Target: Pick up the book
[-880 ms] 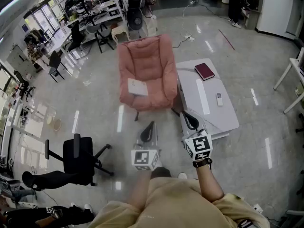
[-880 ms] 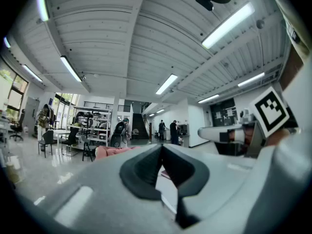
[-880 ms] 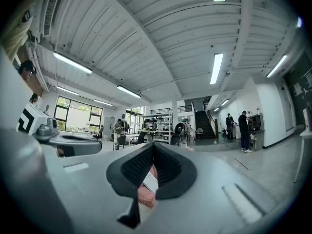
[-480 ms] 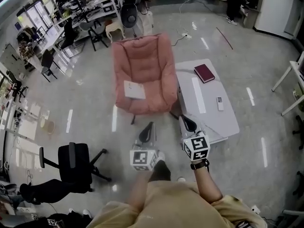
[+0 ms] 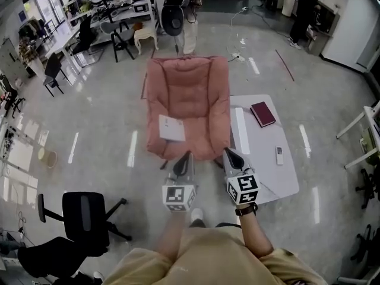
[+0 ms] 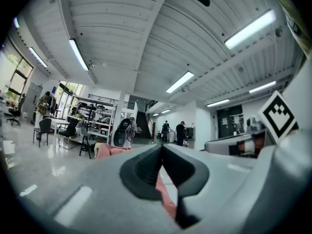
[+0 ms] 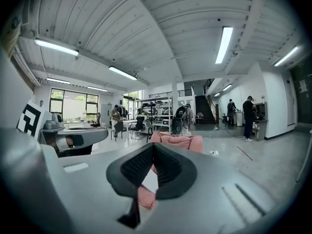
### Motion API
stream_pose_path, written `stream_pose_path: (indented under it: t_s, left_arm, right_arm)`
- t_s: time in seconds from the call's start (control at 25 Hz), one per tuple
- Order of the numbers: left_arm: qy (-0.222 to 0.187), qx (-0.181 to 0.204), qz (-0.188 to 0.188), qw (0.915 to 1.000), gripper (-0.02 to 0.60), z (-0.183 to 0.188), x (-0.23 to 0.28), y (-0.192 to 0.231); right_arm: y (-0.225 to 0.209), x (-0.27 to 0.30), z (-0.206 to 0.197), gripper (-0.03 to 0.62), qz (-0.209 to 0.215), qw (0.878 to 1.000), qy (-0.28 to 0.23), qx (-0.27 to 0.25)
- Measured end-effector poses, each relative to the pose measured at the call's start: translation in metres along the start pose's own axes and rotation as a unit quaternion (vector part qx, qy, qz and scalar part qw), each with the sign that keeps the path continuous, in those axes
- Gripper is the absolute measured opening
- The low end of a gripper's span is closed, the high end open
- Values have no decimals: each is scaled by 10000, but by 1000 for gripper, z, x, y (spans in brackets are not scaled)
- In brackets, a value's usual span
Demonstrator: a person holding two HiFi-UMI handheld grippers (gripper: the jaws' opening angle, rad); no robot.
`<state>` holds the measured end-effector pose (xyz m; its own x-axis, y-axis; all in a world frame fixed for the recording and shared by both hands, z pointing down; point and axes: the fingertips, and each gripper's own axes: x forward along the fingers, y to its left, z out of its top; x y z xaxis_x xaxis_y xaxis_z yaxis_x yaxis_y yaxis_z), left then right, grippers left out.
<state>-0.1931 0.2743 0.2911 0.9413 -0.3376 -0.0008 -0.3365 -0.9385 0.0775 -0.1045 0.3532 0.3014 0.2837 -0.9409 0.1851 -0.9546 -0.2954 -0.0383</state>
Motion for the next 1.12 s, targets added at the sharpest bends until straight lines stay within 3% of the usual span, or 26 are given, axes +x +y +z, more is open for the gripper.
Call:
stream_pose_path:
  t_s: [0.32,0.52,0.72,0.92,1.12]
  left_arm:
    - [413,-415,165,9981,2,-34,47,71]
    - [569,-312,80,9979,2,-41,96,81]
    - [736,-226,369,9964,2,-46,165,101]
    - [639,-224,618,9958,2,-38,231,94]
    - [876,-384,904,9913,2,-67,259,96]
  right_arm:
    - [14,78,-17,6,483,9979,428,-88]
    - [-18,137,-7,6,812,9963,271,100]
    - [-55,205,3,6,1414,9892,391,40]
    - [-115,256,23,6,1851,9820,374,49]
    - [-143,293,-3,6,2119,9747,678,215]
